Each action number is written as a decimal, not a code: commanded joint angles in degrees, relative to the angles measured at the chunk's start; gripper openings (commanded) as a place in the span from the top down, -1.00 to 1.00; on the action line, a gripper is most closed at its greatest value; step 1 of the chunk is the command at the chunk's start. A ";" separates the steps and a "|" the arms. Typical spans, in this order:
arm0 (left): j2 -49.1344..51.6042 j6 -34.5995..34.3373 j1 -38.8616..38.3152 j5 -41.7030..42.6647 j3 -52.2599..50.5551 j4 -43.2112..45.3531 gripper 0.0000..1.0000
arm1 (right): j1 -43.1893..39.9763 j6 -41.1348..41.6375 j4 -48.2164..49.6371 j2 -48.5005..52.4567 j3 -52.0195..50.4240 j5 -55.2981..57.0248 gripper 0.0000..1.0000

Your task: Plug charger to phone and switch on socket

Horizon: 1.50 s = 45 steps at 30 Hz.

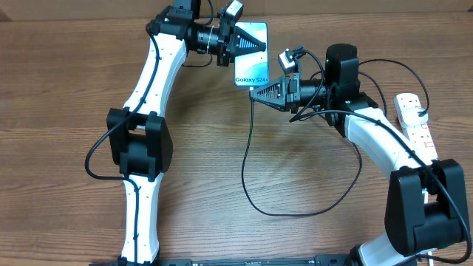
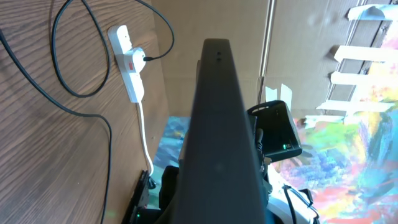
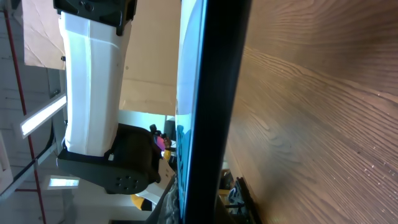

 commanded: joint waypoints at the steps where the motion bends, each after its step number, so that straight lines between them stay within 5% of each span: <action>1: -1.88 1.75 -0.81 2.80 1.11 0.04 0.92 | 0.22 0.26 0.57 -1.42 0.96 -0.37 0.93; 45: -1.88 1.66 -0.74 2.25 1.11 -0.33 0.92 | 0.22 3.41 0.76 -1.42 0.98 -4.85 0.93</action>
